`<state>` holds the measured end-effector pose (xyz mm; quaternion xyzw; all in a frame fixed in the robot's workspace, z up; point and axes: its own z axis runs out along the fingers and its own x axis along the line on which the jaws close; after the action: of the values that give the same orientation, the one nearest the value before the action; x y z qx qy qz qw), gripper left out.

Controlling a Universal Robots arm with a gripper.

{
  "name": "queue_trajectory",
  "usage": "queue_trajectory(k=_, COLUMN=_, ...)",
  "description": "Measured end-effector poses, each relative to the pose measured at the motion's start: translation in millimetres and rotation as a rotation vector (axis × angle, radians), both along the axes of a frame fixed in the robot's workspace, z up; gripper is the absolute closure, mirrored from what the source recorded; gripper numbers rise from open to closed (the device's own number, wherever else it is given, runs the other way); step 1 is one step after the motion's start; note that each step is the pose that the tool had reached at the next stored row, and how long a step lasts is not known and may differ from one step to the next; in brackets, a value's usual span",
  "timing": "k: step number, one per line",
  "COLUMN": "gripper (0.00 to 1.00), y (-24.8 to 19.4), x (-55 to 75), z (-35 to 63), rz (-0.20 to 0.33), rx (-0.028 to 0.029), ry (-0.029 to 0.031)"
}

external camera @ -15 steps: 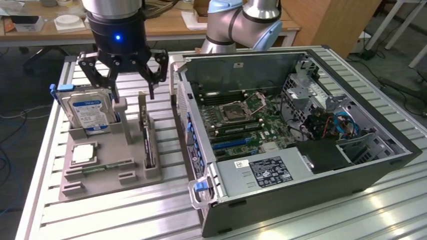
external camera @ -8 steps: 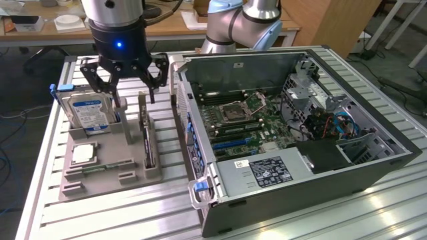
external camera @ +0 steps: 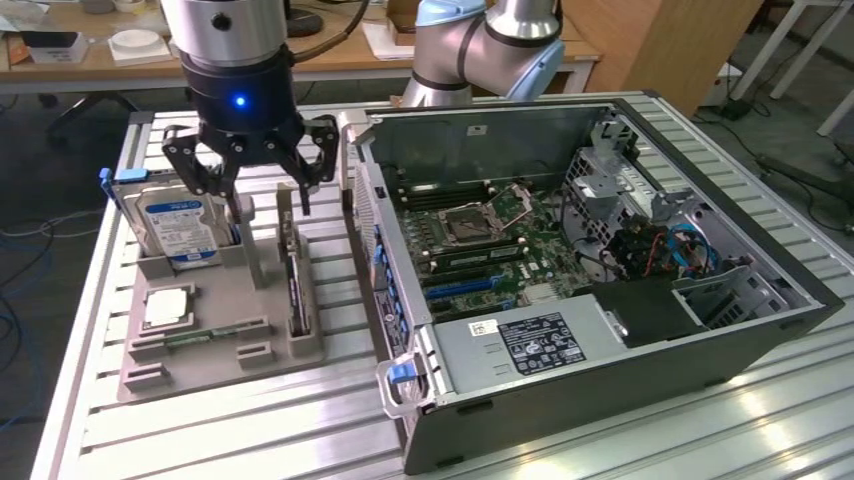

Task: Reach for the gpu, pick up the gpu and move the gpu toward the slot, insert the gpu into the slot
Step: 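Pick up the gpu and move the gpu toward the slot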

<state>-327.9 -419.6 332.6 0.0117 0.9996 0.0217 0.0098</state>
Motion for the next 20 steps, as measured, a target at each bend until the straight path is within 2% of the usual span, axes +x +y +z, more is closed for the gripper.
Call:
queue_trajectory(k=4, gripper=0.29, y=-0.1, x=0.1, z=-5.8, rz=0.002, rx=0.0000, ry=0.0000)
queue_trajectory(k=20, gripper=0.29, y=-0.4, x=4.4, z=-16.3, rz=0.004, rx=-0.0001, ry=0.0007)
